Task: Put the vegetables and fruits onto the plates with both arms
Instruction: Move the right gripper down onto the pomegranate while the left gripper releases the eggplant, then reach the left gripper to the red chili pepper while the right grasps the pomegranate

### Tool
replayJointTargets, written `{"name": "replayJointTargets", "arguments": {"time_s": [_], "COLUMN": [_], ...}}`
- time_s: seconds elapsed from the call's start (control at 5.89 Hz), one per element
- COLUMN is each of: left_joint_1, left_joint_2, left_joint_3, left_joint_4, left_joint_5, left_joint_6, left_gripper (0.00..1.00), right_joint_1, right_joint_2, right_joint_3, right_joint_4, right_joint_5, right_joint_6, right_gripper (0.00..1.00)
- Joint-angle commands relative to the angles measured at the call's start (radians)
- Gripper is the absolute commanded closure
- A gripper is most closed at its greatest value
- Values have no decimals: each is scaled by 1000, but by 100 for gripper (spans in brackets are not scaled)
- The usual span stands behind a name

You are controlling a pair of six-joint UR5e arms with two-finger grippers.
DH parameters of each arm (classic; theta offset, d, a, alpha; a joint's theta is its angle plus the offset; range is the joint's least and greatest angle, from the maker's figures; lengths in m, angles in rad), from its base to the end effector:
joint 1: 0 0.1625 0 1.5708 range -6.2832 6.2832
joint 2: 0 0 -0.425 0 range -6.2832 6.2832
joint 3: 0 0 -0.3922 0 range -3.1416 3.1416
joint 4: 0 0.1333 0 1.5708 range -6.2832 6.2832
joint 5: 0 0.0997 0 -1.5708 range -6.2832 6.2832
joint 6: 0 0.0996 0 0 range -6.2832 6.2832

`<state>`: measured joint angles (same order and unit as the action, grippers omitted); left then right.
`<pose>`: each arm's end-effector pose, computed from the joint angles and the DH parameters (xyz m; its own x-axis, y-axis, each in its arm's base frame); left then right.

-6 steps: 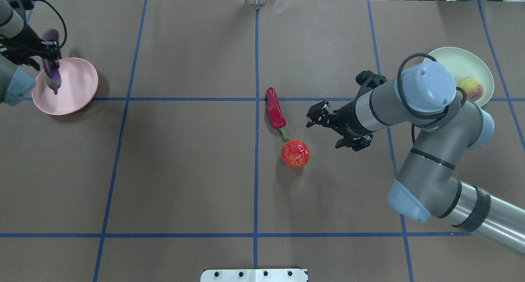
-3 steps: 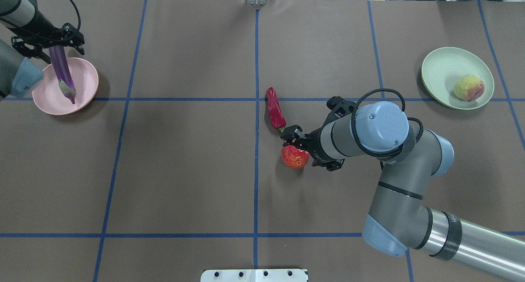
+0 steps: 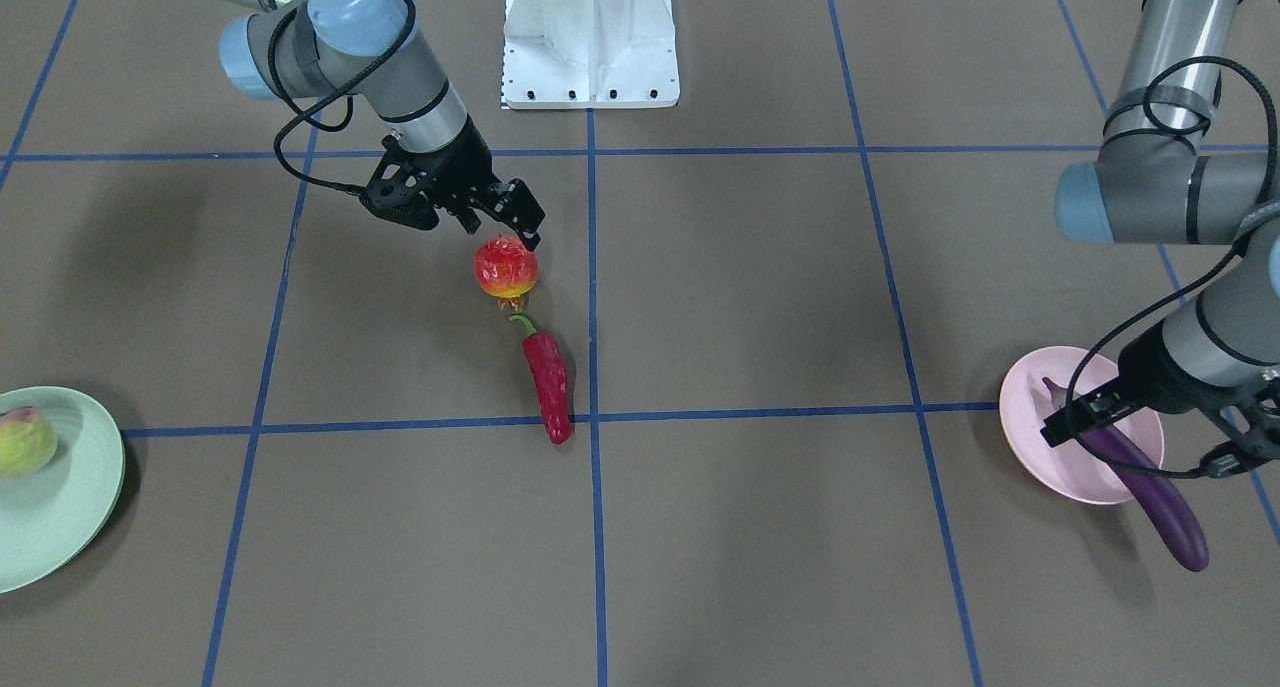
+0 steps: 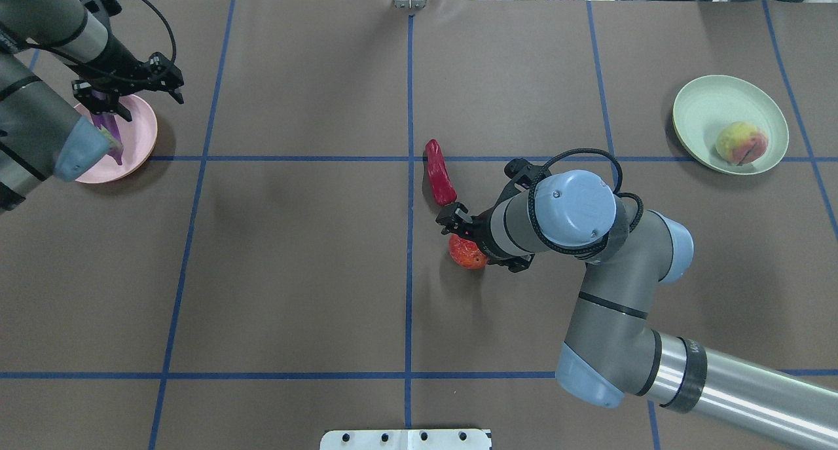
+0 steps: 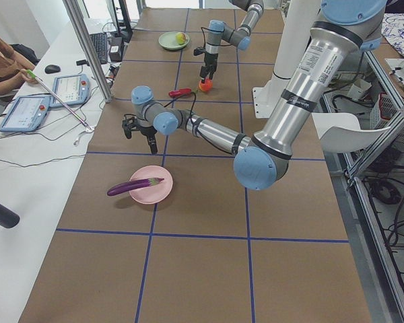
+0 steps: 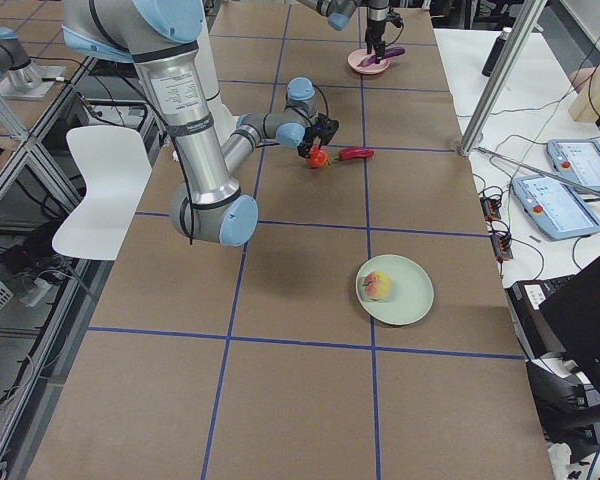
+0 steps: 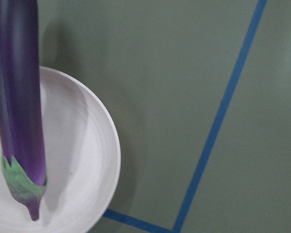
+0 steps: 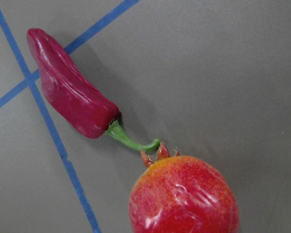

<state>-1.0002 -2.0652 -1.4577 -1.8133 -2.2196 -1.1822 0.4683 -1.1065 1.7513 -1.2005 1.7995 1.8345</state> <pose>0.3128 -0.6227 0.3968 0.5876 -0.3565 -0.7264 0.2780 0.9320 -0.2325 -0.5200 -0.3871 0.2733 0.3847 0.4791 0.7890 -0.3812 0.8609 -0.3369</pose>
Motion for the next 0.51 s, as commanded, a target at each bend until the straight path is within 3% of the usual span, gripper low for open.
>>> {"name": "replayJointTargets", "arguments": {"time_s": [0.0, 0.34], "left_joint_1": [177, 312], "left_joint_2": [-112, -221], "left_joint_3": [-18, 11], "left_joint_4": [5, 6], "left_joint_5": [79, 161], "left_joint_6": [-223, -313], "left_gripper": [0, 0], "right_joint_1": [0, 0], "right_joint_2": [5, 25], "right_joint_3": [-24, -58], "right_joint_4": [2, 5], "right_joint_5": [-6, -22], "right_joint_6": [0, 0], "right_gripper": [0, 4]}}
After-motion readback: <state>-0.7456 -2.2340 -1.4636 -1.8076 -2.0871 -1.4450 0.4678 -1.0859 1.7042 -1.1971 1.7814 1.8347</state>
